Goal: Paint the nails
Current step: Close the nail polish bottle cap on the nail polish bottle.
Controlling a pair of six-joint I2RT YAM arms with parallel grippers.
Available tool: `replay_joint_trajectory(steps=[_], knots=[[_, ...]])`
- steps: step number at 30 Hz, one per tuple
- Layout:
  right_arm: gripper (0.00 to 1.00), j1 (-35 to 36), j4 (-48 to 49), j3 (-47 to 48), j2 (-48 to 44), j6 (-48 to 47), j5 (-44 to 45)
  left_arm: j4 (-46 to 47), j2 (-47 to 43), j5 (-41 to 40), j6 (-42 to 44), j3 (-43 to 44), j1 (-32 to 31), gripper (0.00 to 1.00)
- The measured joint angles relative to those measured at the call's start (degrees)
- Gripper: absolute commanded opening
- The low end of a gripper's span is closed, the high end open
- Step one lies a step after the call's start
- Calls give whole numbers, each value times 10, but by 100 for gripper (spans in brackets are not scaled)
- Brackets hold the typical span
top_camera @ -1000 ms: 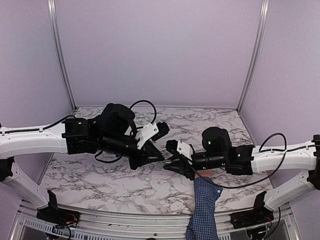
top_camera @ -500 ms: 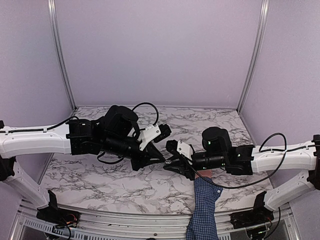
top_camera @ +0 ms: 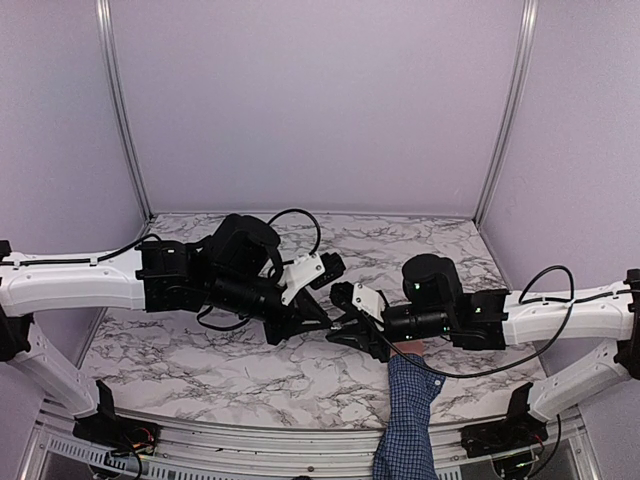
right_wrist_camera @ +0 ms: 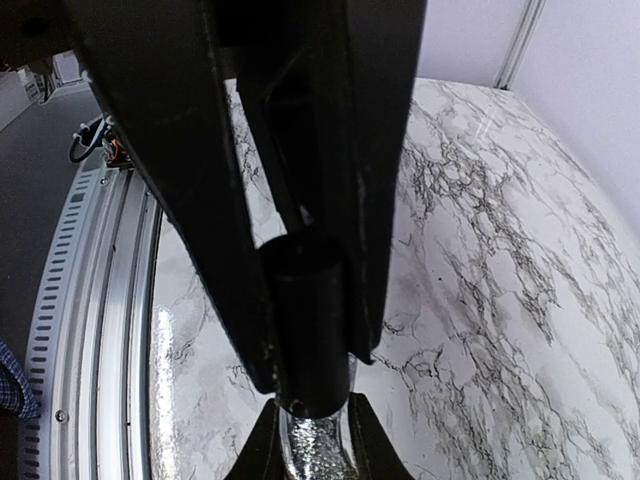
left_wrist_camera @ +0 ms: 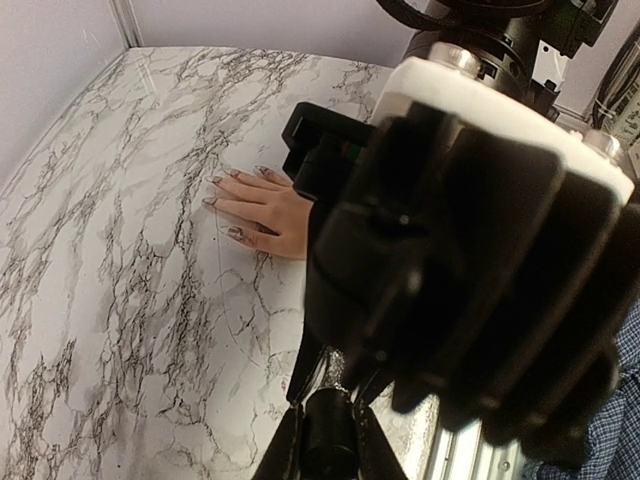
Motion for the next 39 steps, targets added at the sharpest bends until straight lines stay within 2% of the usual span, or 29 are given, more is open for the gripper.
replay_joint_trajectory(steps=[10, 16, 23, 30, 34, 39], knots=[[0, 0, -11, 0, -6, 0, -2, -9, 7, -11, 2, 11, -8, 8], [0, 0, -5, 0, -14, 1, -4, -12, 3, -16, 3, 18, -10, 22], [0, 2, 28, 0, -20, 3, -18, -14, 2, -15, 4, 24, -11, 30], [0, 3, 38, -2, -27, 7, -24, -19, -3, -16, 2, 29, -10, 49], [0, 3, 61, -13, -37, 20, -23, -17, -24, -21, -6, 26, -12, 55], [0, -2, 83, -33, -46, 44, -24, 36, -90, -34, -21, -25, -12, 58]])
